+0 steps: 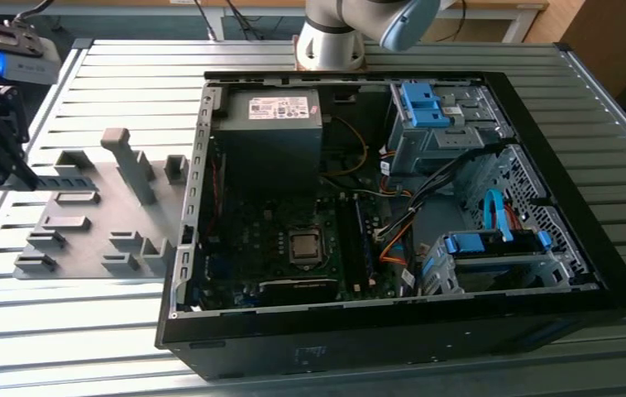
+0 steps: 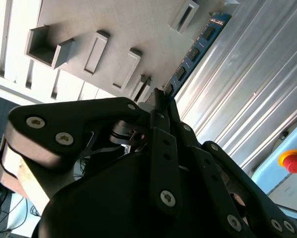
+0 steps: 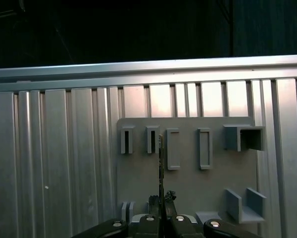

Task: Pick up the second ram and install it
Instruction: 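Pick up the second ram and move it above second insertion slot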

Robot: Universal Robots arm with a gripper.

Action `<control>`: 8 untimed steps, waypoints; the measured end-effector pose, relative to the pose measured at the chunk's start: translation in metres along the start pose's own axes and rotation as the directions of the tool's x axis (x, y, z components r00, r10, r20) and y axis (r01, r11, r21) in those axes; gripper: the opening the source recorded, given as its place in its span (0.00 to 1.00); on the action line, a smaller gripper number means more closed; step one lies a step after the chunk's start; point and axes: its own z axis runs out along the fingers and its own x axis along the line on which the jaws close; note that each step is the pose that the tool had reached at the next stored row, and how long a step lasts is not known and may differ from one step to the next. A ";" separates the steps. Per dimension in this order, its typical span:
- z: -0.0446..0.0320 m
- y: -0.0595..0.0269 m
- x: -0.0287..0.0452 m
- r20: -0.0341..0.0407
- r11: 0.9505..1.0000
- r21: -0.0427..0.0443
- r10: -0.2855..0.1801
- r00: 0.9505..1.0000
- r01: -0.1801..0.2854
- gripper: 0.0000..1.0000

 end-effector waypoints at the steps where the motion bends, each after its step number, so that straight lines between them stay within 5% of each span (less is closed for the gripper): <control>1: -0.0008 0.0000 0.0000 0.000 1.000 0.000 0.000 1.000 0.000 0.14; 8: -0.0063 0.0001 -0.0002 0.000 1.000 0.000 0.000 1.000 0.000 0.14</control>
